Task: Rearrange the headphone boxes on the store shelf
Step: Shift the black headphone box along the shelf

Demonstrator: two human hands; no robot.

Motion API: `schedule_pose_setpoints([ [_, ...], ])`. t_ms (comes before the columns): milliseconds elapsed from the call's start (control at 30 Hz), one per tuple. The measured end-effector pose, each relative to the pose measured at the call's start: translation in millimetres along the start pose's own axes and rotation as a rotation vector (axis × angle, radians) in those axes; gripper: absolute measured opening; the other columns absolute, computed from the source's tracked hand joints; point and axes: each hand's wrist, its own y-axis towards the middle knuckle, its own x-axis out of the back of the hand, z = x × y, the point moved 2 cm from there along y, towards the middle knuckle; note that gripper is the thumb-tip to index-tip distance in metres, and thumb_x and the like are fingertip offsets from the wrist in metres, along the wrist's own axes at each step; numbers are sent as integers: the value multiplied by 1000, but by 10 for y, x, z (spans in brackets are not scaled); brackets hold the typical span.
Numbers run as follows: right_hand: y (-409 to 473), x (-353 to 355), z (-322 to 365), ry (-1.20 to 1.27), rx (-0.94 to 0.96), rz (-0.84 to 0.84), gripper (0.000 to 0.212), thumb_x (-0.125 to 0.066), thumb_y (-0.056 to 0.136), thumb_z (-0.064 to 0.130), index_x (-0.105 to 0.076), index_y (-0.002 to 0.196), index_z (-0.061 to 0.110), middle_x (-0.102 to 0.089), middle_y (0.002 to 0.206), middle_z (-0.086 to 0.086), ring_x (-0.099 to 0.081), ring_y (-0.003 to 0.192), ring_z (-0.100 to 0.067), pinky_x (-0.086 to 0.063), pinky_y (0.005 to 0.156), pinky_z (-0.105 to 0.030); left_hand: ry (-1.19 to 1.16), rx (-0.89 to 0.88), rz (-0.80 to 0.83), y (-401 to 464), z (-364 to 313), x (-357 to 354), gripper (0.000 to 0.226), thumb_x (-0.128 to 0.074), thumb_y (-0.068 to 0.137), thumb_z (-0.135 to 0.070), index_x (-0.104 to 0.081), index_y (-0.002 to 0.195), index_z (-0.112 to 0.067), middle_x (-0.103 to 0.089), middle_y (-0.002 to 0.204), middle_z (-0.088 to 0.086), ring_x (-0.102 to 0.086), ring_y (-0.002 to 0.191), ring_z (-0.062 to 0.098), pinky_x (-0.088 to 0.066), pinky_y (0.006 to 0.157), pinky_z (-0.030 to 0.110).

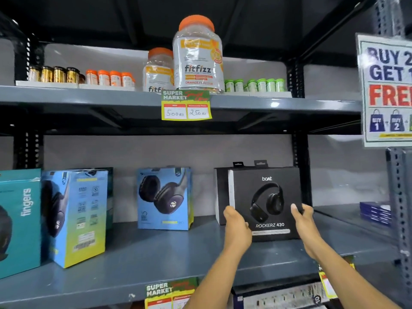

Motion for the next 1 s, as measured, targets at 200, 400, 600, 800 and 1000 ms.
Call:
schedule_pose_setpoints([
  [200, -44, -580, 90, -86, 67, -265, 57, -37, 98, 43, -31, 142, 8, -37, 149, -24, -36, 134, -43, -30, 111, -57, -93, 64, 21, 55, 348, 505, 28, -47, 90, 3, -40, 111, -15, -44, 118, 2, -49, 99, 17, -37, 82, 20],
  [400, -898, -1107, 708, 121, 618, -338, 60, -52, 87, 16, -32, 142, 4, -44, 136, -16, -43, 125, -26, -33, 105, -34, -134, -169, -351, -296, 459, 1324, 33, -52, 87, 5, -57, 107, -21, -60, 112, -5, -58, 103, 10, -45, 84, 18],
  [600, -1721, -2928, 794, -42, 399, 539, 95, -66, 86, 31, -2, 155, 15, -23, 159, -9, -24, 146, -23, -28, 116, -40, -164, 17, -843, -656, 1151, 2739, 29, -46, 84, 11, -58, 82, -16, -64, 83, 5, -63, 82, 32, -53, 73, 27],
  [800, -2308, -4010, 582, -248, 132, 687, 132, -78, 65, 58, 8, 154, 12, -30, 151, -22, -37, 137, -37, -39, 105, -43, -83, 161, -827, -841, 1534, 3219, 21, -54, 82, 3, -58, 76, -17, -67, 75, 9, -59, 74, 29, -45, 69, 37],
  [1000, -2220, -4067, 561, -123, 145, 502, 93, -83, 67, 33, -32, 141, 13, -55, 131, -16, -56, 115, -34, -49, 92, -37, -34, 199, -752, -930, 1761, 3364, 17, -51, 84, 5, -59, 84, -11, -65, 90, 13, -57, 82, 26, -39, 68, 28],
])
